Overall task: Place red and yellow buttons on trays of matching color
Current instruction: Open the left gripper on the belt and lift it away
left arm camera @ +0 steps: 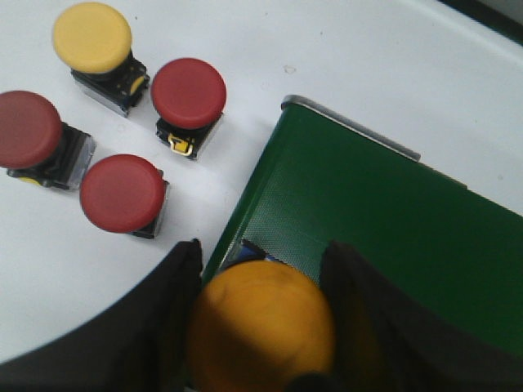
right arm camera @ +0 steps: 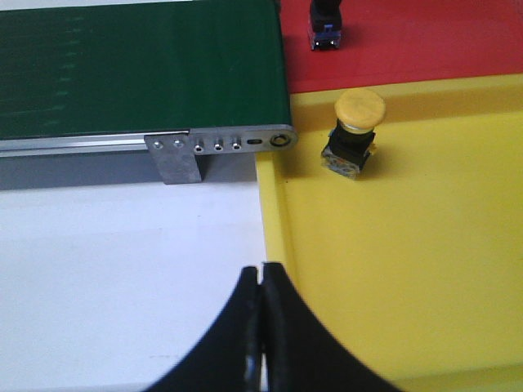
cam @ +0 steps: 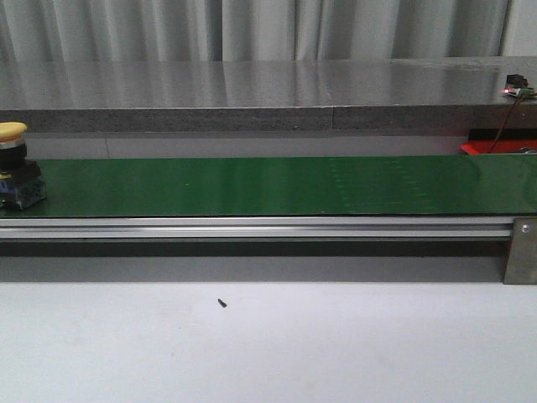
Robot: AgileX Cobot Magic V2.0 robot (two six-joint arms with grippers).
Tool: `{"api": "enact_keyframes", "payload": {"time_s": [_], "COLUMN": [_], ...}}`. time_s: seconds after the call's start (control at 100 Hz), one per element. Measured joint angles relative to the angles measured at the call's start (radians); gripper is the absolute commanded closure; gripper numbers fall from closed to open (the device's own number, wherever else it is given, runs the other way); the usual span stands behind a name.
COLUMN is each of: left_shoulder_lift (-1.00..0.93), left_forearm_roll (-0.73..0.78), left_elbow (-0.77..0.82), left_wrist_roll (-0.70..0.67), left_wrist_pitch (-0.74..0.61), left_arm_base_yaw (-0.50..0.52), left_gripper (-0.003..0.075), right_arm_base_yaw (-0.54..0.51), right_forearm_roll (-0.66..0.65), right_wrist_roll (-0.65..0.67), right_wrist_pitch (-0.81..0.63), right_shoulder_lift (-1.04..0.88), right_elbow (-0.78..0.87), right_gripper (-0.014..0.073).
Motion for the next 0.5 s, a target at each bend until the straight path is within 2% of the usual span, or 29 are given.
{"api": "enact_keyframes", "payload": {"time_s": [0.17,0.26,0.33,0.46,0.5], "left_shoulder_lift": [0.040,0.054,0.054,0.056,0.060], "left_forearm_roll": [-0.006,-0.012,-0.016,-0.018,-0.018], "left_elbow": [0.000,0.000,0.000,0.000,0.000], "left_wrist_roll": [0.000,0.004,0.006,0.010,0.011], "left_wrist_pitch": [0.002,-0.001,-0.001,-0.001,-0.001], "left_arm_base_yaw": [-0.020,-0.022,-0.022,-0.022,-0.022], "left_gripper": [0.0550,0.0517,0.0431,0.0205,0.0167], "right_arm_base_yaw": [0.000,0.000,0.000,0.000,0.000], "right_forearm_roll": [0.000,0.000,0.000,0.000,0.000], "right_wrist_roll": [0.000,0.000,0.000,0.000,0.000], "right_wrist_pitch": [0.000,0.000,0.000,0.002,0.002], "right_shoulder_lift": [0.000,0.000,0.000,0.000,0.000], "right_elbow": [0.000,0.000,0.000,0.000,0.000], "right_gripper": [0.0652,0.0652,0.0652,0.0652,0.0652]}}
